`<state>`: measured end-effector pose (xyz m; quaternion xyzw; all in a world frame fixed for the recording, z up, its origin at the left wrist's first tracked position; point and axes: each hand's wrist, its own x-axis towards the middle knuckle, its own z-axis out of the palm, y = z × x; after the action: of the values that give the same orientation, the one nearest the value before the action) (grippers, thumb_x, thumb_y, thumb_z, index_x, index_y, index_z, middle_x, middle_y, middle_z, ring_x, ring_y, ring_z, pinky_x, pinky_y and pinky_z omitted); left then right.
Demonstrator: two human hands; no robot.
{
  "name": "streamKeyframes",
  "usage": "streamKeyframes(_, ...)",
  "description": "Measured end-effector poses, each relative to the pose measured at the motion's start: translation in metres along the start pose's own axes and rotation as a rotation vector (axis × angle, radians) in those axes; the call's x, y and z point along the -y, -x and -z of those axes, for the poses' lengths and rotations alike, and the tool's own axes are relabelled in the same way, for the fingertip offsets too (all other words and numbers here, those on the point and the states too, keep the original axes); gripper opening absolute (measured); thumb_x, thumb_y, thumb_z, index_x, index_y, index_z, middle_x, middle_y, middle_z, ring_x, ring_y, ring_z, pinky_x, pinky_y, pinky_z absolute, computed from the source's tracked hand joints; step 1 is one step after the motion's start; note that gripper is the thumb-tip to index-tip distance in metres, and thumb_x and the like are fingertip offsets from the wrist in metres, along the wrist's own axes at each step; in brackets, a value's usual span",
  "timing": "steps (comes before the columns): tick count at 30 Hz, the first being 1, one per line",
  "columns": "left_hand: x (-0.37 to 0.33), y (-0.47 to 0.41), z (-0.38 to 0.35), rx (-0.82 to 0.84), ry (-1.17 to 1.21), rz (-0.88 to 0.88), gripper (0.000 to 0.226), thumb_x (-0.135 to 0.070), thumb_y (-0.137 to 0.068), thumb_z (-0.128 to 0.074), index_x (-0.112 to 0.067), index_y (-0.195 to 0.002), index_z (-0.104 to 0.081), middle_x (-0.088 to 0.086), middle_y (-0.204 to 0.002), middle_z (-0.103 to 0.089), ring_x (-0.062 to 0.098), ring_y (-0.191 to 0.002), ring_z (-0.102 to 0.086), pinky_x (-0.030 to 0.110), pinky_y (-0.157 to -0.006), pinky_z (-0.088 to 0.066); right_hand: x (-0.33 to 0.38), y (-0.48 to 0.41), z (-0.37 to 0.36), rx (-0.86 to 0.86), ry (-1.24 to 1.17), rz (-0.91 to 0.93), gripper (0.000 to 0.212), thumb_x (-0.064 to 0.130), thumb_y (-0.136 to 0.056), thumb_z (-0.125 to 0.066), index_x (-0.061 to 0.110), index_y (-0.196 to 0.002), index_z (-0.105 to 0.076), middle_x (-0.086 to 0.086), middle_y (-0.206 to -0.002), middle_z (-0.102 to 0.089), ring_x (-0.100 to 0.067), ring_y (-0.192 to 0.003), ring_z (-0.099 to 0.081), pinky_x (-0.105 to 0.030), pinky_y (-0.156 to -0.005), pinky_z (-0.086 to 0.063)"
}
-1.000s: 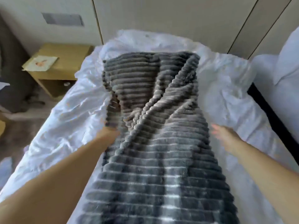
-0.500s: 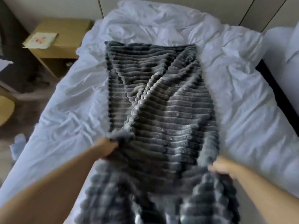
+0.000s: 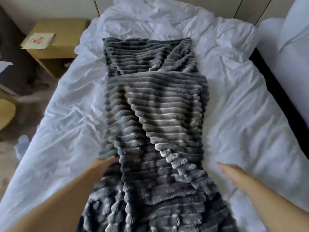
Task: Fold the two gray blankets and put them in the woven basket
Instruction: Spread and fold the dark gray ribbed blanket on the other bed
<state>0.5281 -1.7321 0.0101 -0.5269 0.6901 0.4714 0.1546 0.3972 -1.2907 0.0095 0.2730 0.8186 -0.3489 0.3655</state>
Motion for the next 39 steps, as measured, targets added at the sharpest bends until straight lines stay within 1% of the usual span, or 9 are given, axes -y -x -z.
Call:
streamKeyframes(4,0.092,0.011,-0.020,0.017,-0.028,0.185,0.050,-0.044,-0.070,-0.081,-0.005,-0.097,-0.068,0.014,-0.094,-0.067,0.026,-0.079,-0.063,0.033,-0.072,-0.051,-0.059,0.010,-0.050,0.137,-0.134,-0.031,0.058,0.048,-0.086,-0.064,0.018,-0.133,-0.049,-0.003,-0.136,-0.050,-0.027,-0.128,-0.044,-0.041,-0.099,-0.035)
streamKeyframes(9,0.106,0.010,-0.025,-0.025,-0.354,0.072,0.042,-0.047,-0.076,-0.073,-0.006,-0.081,-0.067,0.015,-0.078,-0.068,0.026,-0.069,-0.060,0.032,-0.066,-0.047,-0.050,0.011,-0.072,0.227,-0.016,0.100,0.017,0.024,-0.087,-0.069,0.008,-0.086,-0.065,0.002,-0.063,-0.069,-0.012,-0.057,-0.062,-0.022,-0.055,-0.042)
streamKeyframes(14,0.054,0.005,-0.003,-0.310,-0.026,-0.126,0.018,-0.017,-0.090,-0.056,-0.002,-0.096,-0.062,0.019,-0.089,-0.063,0.034,-0.085,-0.060,0.037,-0.073,-0.043,-0.005,0.012,-0.024,-0.405,-0.446,0.287,0.019,0.026,-0.092,-0.061,0.008,-0.088,-0.062,-0.005,-0.063,-0.052,-0.012,-0.049,-0.049,-0.020,-0.049,-0.038)
streamKeyframes(17,0.000,0.002,0.008,-0.350,0.136,-0.183,0.019,-0.014,-0.088,-0.054,-0.002,-0.099,-0.062,0.016,-0.088,-0.061,0.033,-0.086,-0.060,0.033,-0.070,-0.041,0.032,0.016,0.001,-0.437,-0.524,0.327,0.028,0.030,-0.092,-0.060,0.016,-0.069,-0.055,0.002,-0.047,-0.041,-0.001,-0.025,-0.029,-0.009,-0.033,-0.022)
streamKeyframes(23,-0.061,-0.009,0.028,-0.345,0.212,-0.358,0.037,-0.031,-0.080,-0.072,-0.009,-0.109,-0.062,0.006,-0.098,-0.065,0.024,-0.092,-0.064,0.030,-0.073,-0.049,0.096,0.014,0.015,-0.468,-0.379,0.524,0.026,0.037,-0.092,-0.055,0.013,-0.085,-0.063,-0.009,-0.087,-0.057,-0.020,-0.076,-0.050,-0.031,-0.067,-0.039)
streamKeyframes(27,0.008,-0.006,0.026,-0.188,0.035,-0.040,0.079,-0.059,-0.077,-0.068,-0.002,-0.127,-0.048,0.019,-0.104,-0.060,0.035,-0.093,-0.061,0.040,-0.075,-0.047,0.041,-0.001,-0.005,-0.280,-0.061,0.237,0.056,0.057,-0.090,-0.051,0.008,-0.113,-0.063,-0.017,-0.118,-0.061,-0.034,-0.106,-0.055,-0.040,-0.086,-0.042)
streamKeyframes(31,0.111,0.014,0.013,-0.033,0.046,0.210,0.067,-0.059,-0.073,-0.071,-0.002,-0.108,-0.061,0.019,-0.103,-0.064,0.033,-0.090,-0.062,0.035,-0.075,-0.049,-0.068,0.002,-0.033,0.008,0.111,-0.035,0.078,0.063,-0.086,-0.053,0.012,-0.144,-0.040,-0.012,-0.149,-0.040,-0.034,-0.135,-0.038,-0.044,-0.109,-0.031)
streamKeyframes(34,0.168,0.039,0.005,0.016,-0.028,0.234,0.050,-0.056,-0.075,-0.071,-0.010,-0.086,-0.056,0.009,-0.074,-0.056,0.023,-0.063,-0.052,0.027,-0.056,-0.040,-0.136,0.012,-0.052,0.054,0.029,-0.060,0.075,0.047,-0.081,-0.070,0.007,-0.138,-0.043,-0.015,-0.141,-0.048,-0.033,-0.127,-0.047,-0.046,-0.109,-0.035)
streamKeyframes(39,0.208,0.077,0.002,0.186,-0.076,0.225,0.035,-0.046,-0.079,-0.071,-0.014,-0.090,-0.060,0.014,-0.077,-0.067,0.024,-0.061,-0.062,0.025,-0.051,-0.050,-0.177,0.035,-0.061,-0.195,0.066,-0.106,0.068,0.049,-0.071,-0.078,0.005,-0.118,-0.057,-0.018,-0.115,-0.063,-0.037,-0.104,-0.059,-0.047,-0.095,-0.047)
